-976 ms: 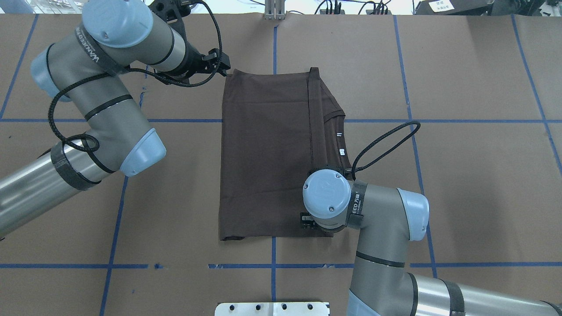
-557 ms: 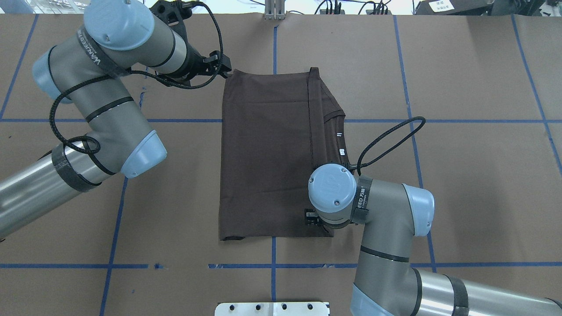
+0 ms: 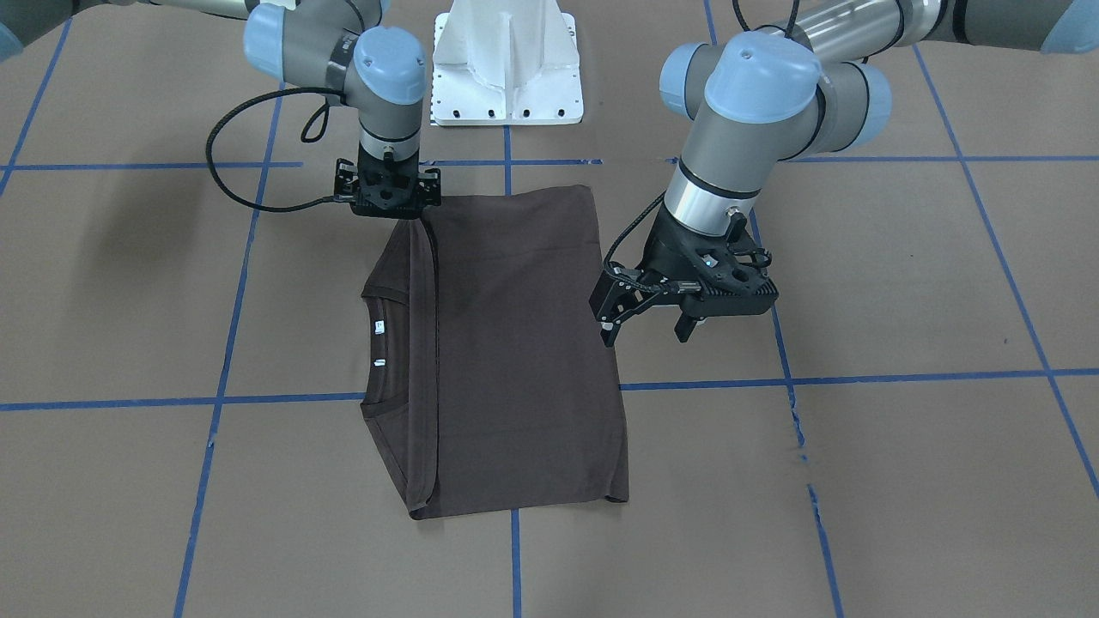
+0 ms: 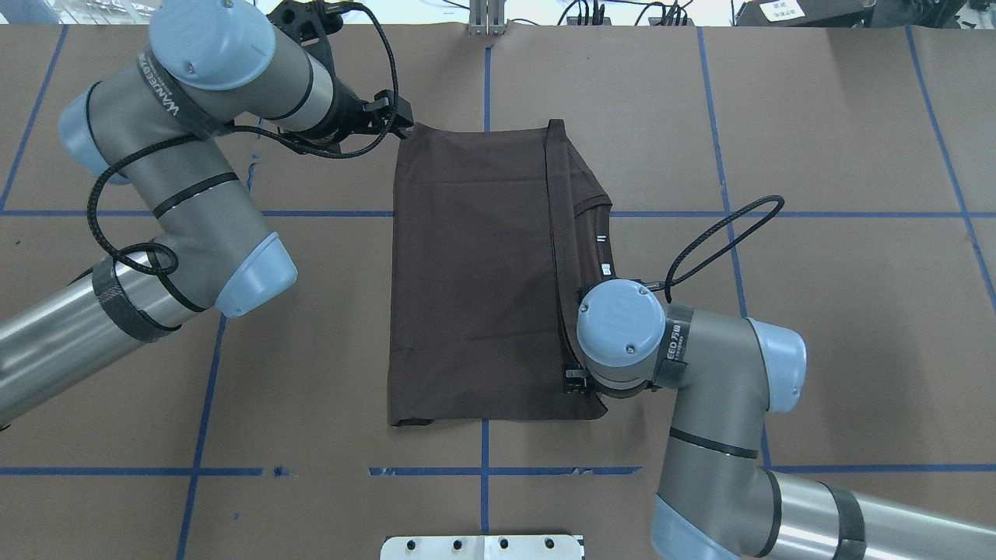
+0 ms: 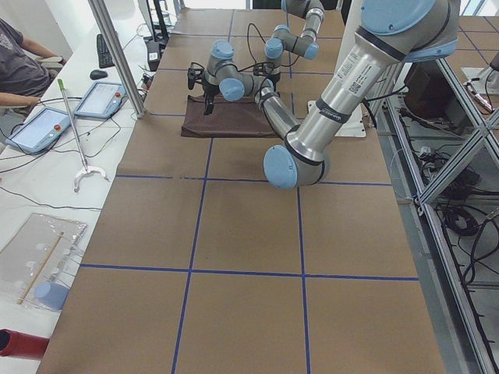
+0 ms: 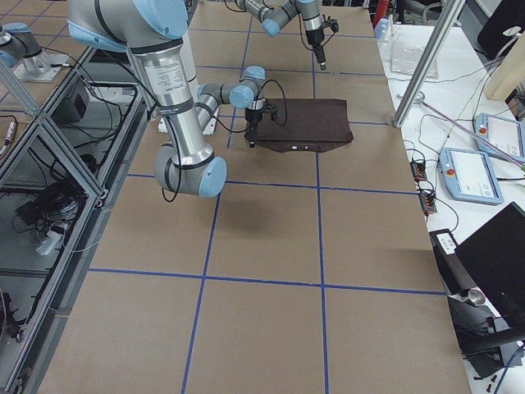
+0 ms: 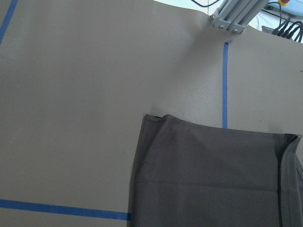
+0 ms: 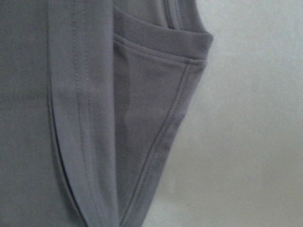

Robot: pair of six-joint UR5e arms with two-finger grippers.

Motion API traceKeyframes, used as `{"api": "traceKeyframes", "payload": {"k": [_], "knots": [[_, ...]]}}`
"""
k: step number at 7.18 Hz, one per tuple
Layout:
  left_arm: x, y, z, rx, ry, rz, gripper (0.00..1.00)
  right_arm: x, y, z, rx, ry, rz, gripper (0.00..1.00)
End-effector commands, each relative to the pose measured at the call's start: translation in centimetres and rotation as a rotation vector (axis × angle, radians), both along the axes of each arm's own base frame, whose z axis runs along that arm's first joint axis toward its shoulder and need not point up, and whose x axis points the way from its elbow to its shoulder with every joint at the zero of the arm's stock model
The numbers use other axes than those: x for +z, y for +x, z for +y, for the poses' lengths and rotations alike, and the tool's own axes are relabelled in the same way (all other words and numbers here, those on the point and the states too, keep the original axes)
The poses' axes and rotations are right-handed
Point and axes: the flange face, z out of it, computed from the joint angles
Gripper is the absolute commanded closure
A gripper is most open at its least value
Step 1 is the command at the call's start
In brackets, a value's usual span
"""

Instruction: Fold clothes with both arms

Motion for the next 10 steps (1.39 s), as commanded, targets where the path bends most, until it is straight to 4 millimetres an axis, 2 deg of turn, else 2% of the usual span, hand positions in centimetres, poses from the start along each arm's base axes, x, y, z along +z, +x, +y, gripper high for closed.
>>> {"api": "traceKeyframes", "payload": {"k": [1, 2, 4, 5, 6, 7, 8, 9, 10], "knots": [[-0.4, 0.3, 0.3, 0.001, -0.003, 0.008, 0.00, 4.8, 3.5, 0.4, -0.003, -0.002, 0.057, 0.00], [-0.5, 0.4, 0.4, -0.006, -0.017, 0.014, 0.00, 4.2, 4.3, -0.4, 0.011, -0.005, 0.046, 0.00], [-0.6, 0.6, 0.6, -0.001, -0.016, 0.015, 0.00, 1.1, 7.1, -2.4, 0.038, -0.024, -0.037, 0.00], [-0.5, 0.7, 0.7, 0.000, -0.015, 0.016, 0.00, -0.9, 7.1, -3.1, 0.046, -0.013, -0.075, 0.00], [0.4, 2.6, 2.4, 0.023, -0.045, 0.020, 0.00, -2.8, 7.1, -3.1, 0.053, 0.007, -0.115, 0.00], [4.8, 5.1, 6.4, 0.003, -0.185, 0.072, 0.00, -4.6, 7.4, -3.0, 0.069, 0.035, -0.198, 0.00], [6.1, 6.6, 10.2, -0.028, -0.310, 0.146, 0.00, -5.0, 7.6, -3.0, 0.100, 0.035, -0.266, 0.00], [6.7, 8.2, 14.0, -0.032, -0.410, 0.169, 0.00, -5.6, 7.5, -2.9, 0.127, 0.027, -0.306, 0.00], [6.9, 8.9, 18.0, -0.037, -0.466, 0.186, 0.02, -6.1, 7.6, -2.8, 0.145, 0.017, -0.326, 0.00]]}}
